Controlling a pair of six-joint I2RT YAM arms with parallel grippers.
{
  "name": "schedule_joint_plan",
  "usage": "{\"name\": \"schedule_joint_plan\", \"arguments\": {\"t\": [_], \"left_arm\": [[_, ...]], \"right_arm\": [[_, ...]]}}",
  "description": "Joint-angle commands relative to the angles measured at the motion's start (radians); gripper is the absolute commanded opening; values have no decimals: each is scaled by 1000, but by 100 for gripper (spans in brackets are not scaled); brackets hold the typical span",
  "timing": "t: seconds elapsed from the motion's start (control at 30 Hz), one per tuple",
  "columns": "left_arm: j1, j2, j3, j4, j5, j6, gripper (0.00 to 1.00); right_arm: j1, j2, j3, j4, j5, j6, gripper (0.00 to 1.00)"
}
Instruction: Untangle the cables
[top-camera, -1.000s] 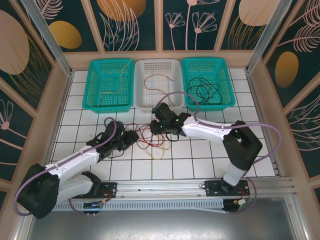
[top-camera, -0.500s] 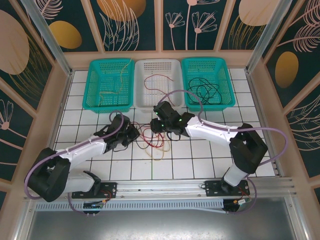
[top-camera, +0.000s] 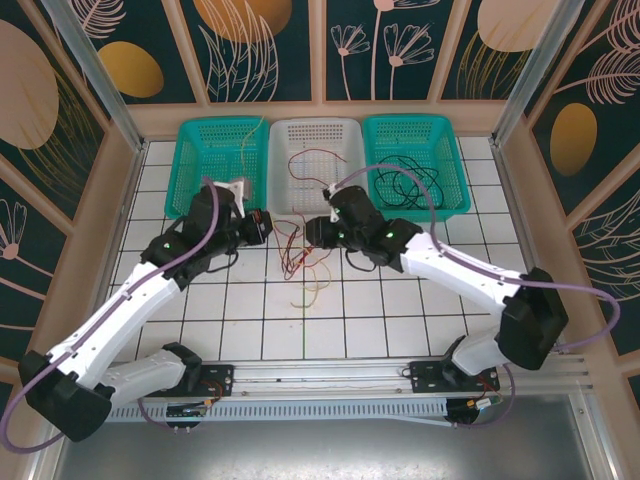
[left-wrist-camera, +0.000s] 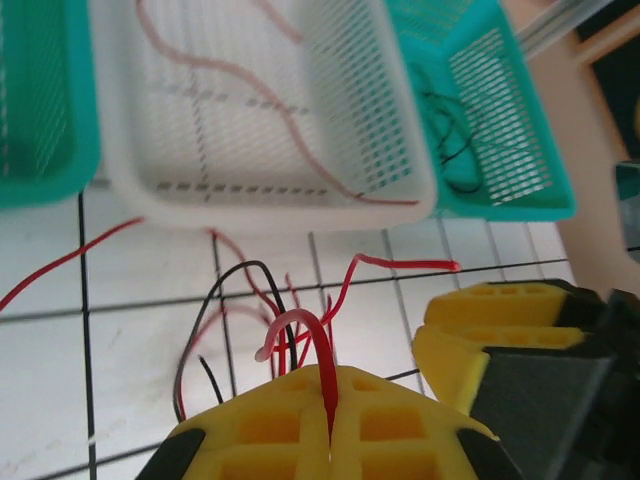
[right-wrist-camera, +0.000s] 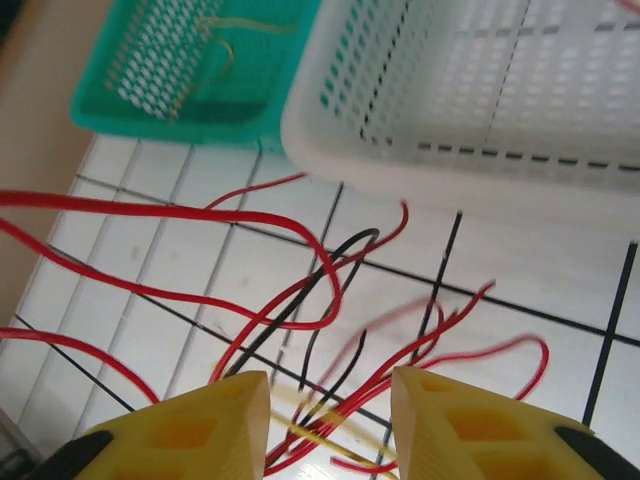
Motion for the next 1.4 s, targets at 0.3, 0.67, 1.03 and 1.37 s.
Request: {"name": "schedule_joint_plan", "arguments": {"t": [0.3,0.67,1.03,1.37], "left_arm": [[5,41,199,-76,131,185,0],[5,59,230,-114,148,208,0],[5,17,165,-119,101,209,0],[5,-134,16,71,-7,41,0]], "right_arm": [[-61,-144,44,118,-157,-3,58],[-11,-28,182,-13,20,-95,52],[-174,-143,34,49,3,50,2],[-449,-288,-345,582,-438,497,0]]}}
